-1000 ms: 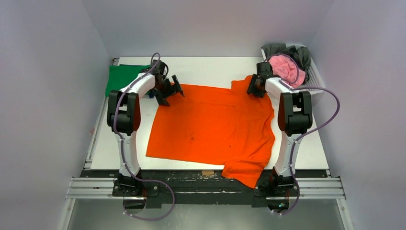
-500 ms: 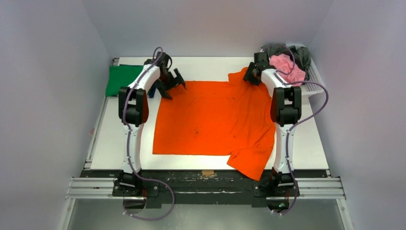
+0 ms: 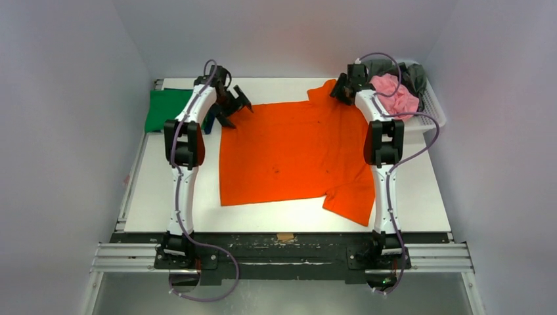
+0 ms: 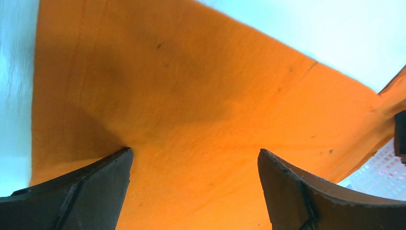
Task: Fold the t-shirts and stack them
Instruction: Flatten out the tshirt, then grab the side of the flattened tshirt closest away from the robot with both arms
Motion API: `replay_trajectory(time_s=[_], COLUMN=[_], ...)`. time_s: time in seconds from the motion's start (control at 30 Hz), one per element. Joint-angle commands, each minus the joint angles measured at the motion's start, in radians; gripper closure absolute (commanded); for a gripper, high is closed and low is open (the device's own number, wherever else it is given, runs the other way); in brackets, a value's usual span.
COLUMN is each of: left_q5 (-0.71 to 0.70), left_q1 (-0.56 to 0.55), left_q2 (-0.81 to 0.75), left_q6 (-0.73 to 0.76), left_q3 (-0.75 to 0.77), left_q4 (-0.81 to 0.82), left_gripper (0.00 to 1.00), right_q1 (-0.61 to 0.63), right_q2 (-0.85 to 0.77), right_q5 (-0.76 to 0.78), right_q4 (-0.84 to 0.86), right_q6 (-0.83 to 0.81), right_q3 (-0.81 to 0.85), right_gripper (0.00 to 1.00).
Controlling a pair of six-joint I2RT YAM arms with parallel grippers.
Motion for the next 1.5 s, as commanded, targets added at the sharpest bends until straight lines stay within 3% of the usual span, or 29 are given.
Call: replay_trajectory(time_s=[0.0, 0.2, 0.43, 0.67, 0.83, 1.0, 1.2, 1.47], left_q5=[-0.011, -0.097, -0.074, -0.225, -0.335, -0.405, -0.398, -0.352], left_q1=[0.01, 0.009, 0.016, -0.015, -0.05, -0.093, -0.204, -0.264], left_q2=[0.067, 0.047, 0.081, -0.36, -0.821, -1.137, -1.3, -1.315], left_q6=[0.0, 0.029, 0.029, 0.151, 0.172, 0.088, -0.098, -0.278], left_q3=[0.102, 0.1, 0.213, -0.117, -0.63, -1.018, -1.324, -1.521], left_q4=[0.061, 0.127, 0.102, 0.139, 0.302, 0.252, 0.119, 0.082], left_gripper=[0.0, 0.0, 0.0, 0.0, 0.0, 0.0, 0.05, 0.22], right_q1=[0.001, 0.0, 0.0, -0.001, -0.005, -0.006, -0.006, -0.006], right_q2=[-0.002, -0.201, -0.564, -0.905, -1.043, -1.082, -1.054, -0.983], right_q5=[-0.05, -0.108, -0.111, 0.037, 0.097, 0.159, 0.169, 0.104], right_q4=[-0.015, -0.012, 0.023, 0.115, 0.182, 0.216, 0.19, 0.163], right_q6=[-0.012, -0.161, -0.22, -0.187, -0.12, -0.145, -0.152, -0.127], right_q3=[0.011, -0.107, -0.367, -0.696, -0.883, -0.954, -0.954, -0.893], right_gripper=[0.52, 0.5, 0.49, 0.49, 0.48, 0.48, 0.48, 0.49])
